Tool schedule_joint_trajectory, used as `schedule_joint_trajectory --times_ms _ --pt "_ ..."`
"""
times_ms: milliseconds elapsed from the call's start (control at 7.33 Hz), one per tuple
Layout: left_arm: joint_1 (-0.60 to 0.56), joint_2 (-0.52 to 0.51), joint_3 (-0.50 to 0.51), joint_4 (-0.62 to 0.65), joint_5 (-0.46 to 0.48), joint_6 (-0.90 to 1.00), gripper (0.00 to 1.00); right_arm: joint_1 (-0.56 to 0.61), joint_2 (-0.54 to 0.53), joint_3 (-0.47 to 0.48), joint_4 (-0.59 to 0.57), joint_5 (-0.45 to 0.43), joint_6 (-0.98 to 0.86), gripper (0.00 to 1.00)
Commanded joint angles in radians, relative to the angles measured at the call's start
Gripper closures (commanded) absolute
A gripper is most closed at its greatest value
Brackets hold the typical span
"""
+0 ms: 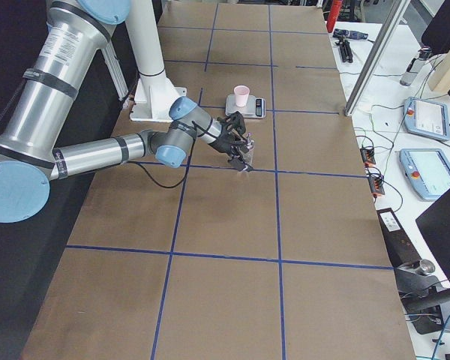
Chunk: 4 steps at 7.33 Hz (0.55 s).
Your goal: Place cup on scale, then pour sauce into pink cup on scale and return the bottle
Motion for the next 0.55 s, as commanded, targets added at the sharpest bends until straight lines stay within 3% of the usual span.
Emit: schedule_joint_trajectory --times_ms 0,137,410 --pt "0.0 0.001 -0.007 0.0 0.0 0.0 0.0 0.311 0.117 -0.089 -0.158 0.401 -0.256 0.0" --pt "0.0 0.001 -0.009 0.0 0.0 0.0 0.0 0.421 0.16 -0.115 -0.27 0.529 -0.353 0.0" --pt "0.0 0.003 -0.009 -0.001 -0.001 0.0 0.0 0.554 0.217 -0.122 -0.581 0.637 -0.721 0.0"
